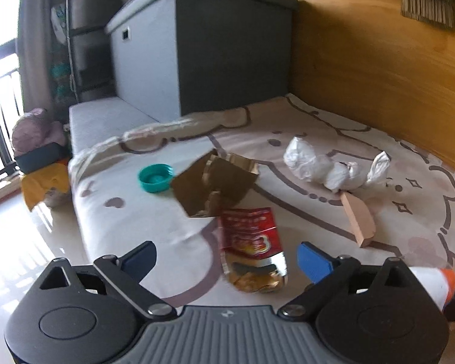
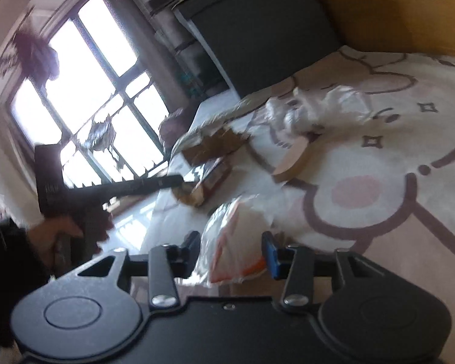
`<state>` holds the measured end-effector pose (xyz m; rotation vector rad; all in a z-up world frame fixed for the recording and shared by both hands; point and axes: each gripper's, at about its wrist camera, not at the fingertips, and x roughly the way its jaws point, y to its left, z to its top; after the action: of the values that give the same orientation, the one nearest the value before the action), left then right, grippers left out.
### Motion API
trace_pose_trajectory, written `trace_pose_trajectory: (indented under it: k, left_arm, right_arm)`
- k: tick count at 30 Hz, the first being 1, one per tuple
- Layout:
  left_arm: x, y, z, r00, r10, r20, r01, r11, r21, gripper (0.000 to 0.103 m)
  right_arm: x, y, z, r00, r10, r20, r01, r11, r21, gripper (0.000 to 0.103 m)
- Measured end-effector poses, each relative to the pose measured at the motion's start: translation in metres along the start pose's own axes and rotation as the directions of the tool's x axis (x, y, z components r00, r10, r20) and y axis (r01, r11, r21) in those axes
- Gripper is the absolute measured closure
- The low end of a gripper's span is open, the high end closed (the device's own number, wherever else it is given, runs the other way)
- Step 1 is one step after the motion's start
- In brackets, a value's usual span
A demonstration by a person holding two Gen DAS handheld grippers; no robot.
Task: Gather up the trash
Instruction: 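Grasp the red snack packet with the left gripper while the right gripper grasps the clear plastic bag, then carry the red packet and plastic bag in both grippers over the wastebasket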
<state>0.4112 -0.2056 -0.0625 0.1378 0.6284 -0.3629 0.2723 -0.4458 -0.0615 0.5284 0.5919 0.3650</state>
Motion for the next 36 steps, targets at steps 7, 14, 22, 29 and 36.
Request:
trace_pose_trajectory:
  k: [7, 14, 22, 29, 36]
  left_arm:
    - [0.034, -0.004, 0.003, 0.997, 0.040, -0.069, -0.042, 0.999, -0.025, 0.004]
    - [0.051, -0.003, 0.003, 0.994, 0.036, -0.107, -0.042, 0.998, -0.054, 0.016]
    - [0.047, -0.016, 0.004, 0.993, 0.052, -0.105, -0.053, 0.998, -0.016, 0.050]
    - [0.020, -0.018, -0.007, 0.997, 0.034, -0.074, -0.033, 0.999, 0.013, 0.051]
    - [-0.020, -0.012, -0.020, 0.999, 0.020, -0.034, -0.020, 1.000, -0.006, 0.051]
  right_arm:
    - [0.019, -0.014, 0.007, 0.999, 0.046, 0.010, -0.047, 0.986, 0.160, 0.078]
    - [0.031, -0.022, 0.002, 0.995, 0.097, -0.007, -0.092, 0.962, 0.258, 0.092]
    - [0.025, -0.011, -0.001, 0.996, 0.094, 0.005, -0.093, 0.974, 0.206, 0.095]
    - [0.016, 0.004, 0.000, 0.998, 0.041, 0.040, -0.046, 0.992, 0.116, 0.095]
    - [0.009, 0.035, 0.002, 0.995, -0.065, 0.080, 0.067, 0.997, -0.026, 0.096]
